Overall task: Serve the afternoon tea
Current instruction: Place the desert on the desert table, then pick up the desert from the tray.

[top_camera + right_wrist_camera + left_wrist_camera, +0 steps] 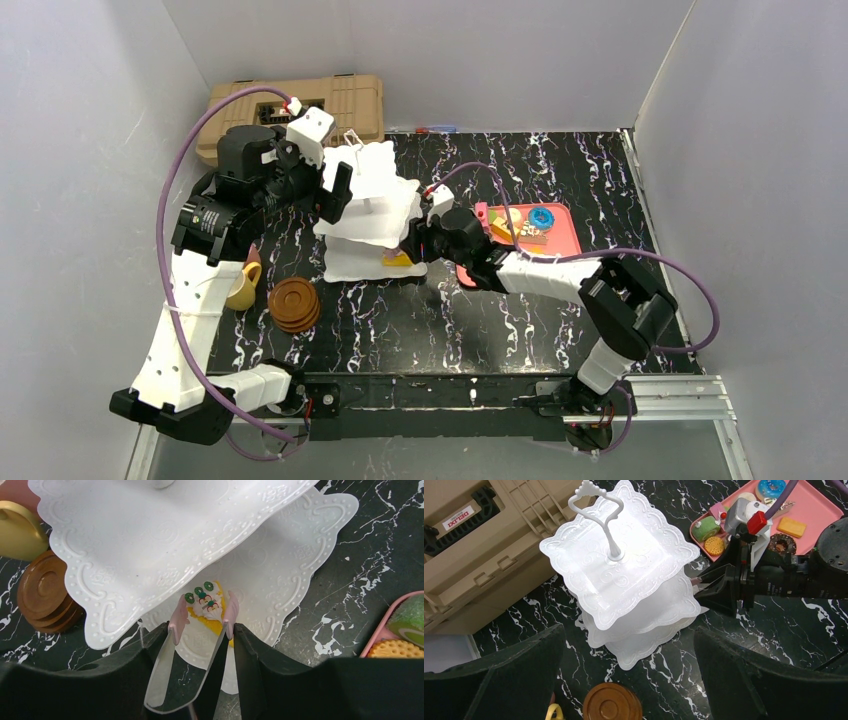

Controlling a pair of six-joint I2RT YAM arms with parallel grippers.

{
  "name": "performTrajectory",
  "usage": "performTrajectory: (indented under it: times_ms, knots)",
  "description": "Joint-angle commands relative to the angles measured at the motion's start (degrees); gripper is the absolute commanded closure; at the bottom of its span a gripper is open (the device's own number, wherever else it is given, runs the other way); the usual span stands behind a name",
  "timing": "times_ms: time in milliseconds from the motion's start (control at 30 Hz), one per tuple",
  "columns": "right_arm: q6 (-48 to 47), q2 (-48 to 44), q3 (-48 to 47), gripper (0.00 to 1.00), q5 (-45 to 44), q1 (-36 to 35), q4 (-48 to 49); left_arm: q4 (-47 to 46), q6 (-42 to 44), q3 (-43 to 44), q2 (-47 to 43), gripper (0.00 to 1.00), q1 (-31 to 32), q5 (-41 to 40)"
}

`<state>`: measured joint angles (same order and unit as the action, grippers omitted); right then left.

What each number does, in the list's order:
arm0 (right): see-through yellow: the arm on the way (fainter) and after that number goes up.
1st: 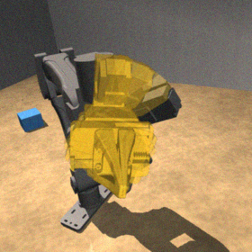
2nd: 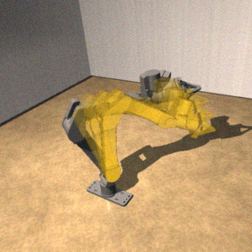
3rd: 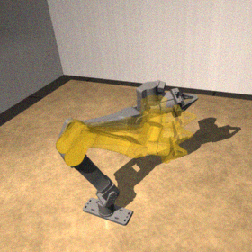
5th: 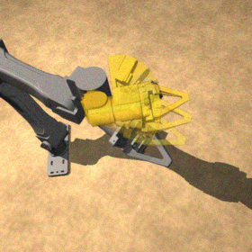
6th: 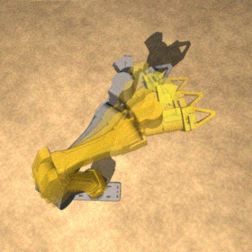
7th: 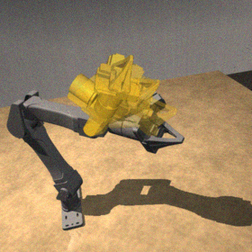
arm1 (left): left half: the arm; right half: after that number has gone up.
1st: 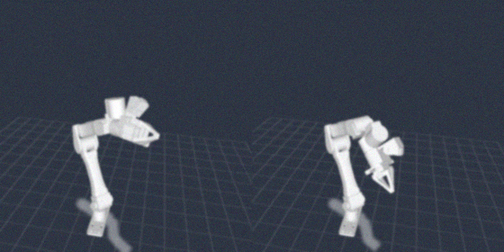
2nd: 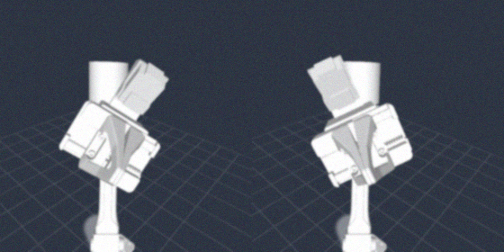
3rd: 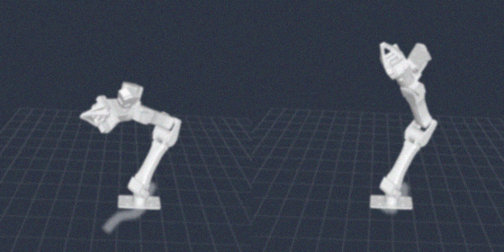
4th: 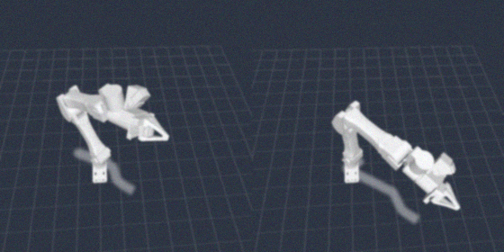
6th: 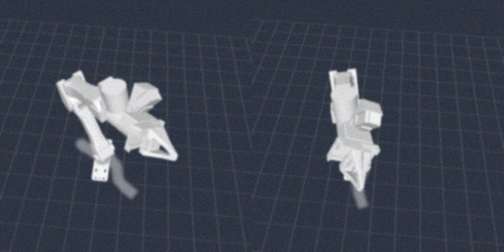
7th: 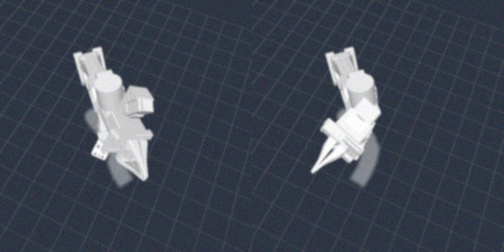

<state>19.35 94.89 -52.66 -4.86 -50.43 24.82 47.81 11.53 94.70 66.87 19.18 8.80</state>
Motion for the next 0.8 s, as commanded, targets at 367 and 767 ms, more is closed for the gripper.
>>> performTrajectory:
  times_ms: [367,767]
  knots:
    - [0.0,-12.9,2.0,0.47,-2.4,2.4,-2.7,0.8,0.6,1.8,-1.5,0.02,-0.4,0.7]
    - [-1.2,-25.2,10.0,0.48,-4.5,10.8,-12.1,0.8,0.5,1.7,-1.5,0.02,-0.4,1.5]
